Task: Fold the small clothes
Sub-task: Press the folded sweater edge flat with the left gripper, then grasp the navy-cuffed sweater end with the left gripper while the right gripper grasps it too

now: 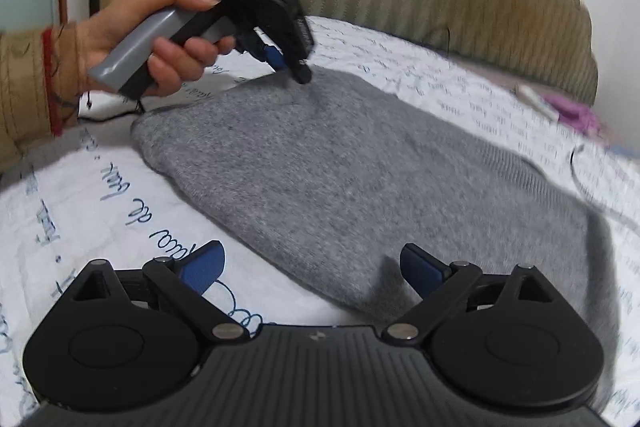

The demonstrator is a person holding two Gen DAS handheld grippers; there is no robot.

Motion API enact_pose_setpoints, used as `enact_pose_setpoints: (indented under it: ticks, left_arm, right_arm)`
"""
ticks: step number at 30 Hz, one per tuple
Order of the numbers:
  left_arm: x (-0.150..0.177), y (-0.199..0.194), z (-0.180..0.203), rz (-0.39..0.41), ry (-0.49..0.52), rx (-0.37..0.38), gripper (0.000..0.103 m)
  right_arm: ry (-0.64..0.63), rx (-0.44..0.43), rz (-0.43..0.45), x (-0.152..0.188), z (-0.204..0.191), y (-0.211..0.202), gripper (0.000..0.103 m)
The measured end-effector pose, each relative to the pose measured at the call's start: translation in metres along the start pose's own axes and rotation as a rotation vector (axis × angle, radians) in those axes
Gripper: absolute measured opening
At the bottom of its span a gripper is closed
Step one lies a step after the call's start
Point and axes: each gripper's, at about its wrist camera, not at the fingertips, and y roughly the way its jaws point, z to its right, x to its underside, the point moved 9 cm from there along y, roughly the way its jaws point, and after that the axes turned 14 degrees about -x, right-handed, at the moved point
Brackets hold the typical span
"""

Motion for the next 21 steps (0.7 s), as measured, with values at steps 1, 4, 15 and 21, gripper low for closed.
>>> enact_pose_setpoints:
  ticks: [1, 4, 15, 21]
  left_arm:
    - [-0.001, 0.000, -0.002, 0.002, -0.003, -0.009, 0.049]
    - [-0.004, -0.005, -0.019, 0.037, -0.058, -0.032, 0.071]
    - [0.007, 0.031, -0.017, -0.190, -0.234, 0.368, 0.080]
    - [-0.005, 0.052, -0.012, -0.303, -0.358, 0.550, 0.080]
  right_arm:
    - [-0.028, 0.014, -0.007, 0.000, -0.004, 0.001, 0.096]
    - [-0.113, 0.063, -0.028, 0.001, -0.012, 0.006, 0.096]
    - [-0.421, 0.300, -0.022, -0.015, -0.040, 0.041, 0.101]
    - [-0.452, 0.333, 0.009, -0.041, -0.046, 0.071, 0.100]
